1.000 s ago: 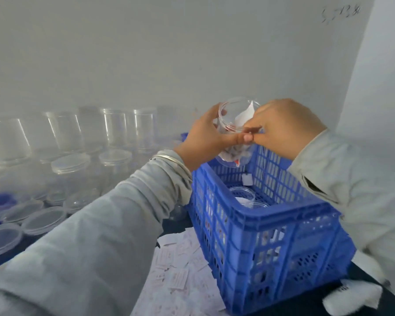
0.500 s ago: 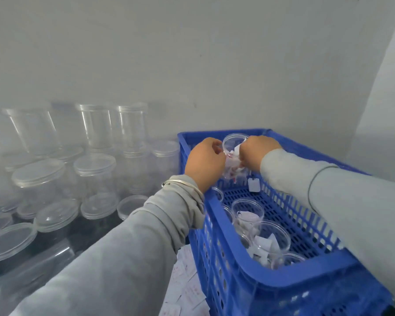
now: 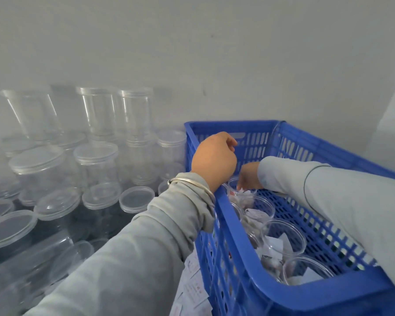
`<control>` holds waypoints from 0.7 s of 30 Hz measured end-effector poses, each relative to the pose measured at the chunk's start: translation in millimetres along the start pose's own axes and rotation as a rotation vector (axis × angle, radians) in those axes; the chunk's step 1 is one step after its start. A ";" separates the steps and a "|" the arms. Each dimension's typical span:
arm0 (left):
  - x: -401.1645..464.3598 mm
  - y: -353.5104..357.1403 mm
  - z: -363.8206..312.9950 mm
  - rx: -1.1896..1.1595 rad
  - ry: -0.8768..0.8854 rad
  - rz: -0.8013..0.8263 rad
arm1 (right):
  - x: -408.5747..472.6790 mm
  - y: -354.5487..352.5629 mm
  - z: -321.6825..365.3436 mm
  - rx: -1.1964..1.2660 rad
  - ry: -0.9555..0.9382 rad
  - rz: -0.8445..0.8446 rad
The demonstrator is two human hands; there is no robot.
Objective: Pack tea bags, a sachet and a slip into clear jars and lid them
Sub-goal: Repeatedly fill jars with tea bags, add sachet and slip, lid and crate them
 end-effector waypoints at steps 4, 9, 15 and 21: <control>-1.5 -1.4 -0.7 0.009 -0.017 0.012 | -12.3 -29.0 13.1 0.064 0.023 -0.138; -5.9 -11.8 -2.2 -0.150 -0.093 -0.035 | -56.1 -81.6 26.3 0.251 -0.022 -0.422; -20.2 -32.0 -3.8 -0.312 -0.128 -0.074 | -103.3 -119.8 35.3 0.257 0.073 -0.538; -21.9 -94.6 -2.6 -0.322 -0.033 -0.172 | -132.9 -150.3 71.9 0.344 -0.028 -0.645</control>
Point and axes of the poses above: each hand's wrist, its own x-axis towards the middle knuckle, its own y-axis out of the palm, z = x × y, the point moved 8 cm from there along x, towards the middle knuckle, and after that the axes turned 12 degrees about -z, right-handed, at the moved point
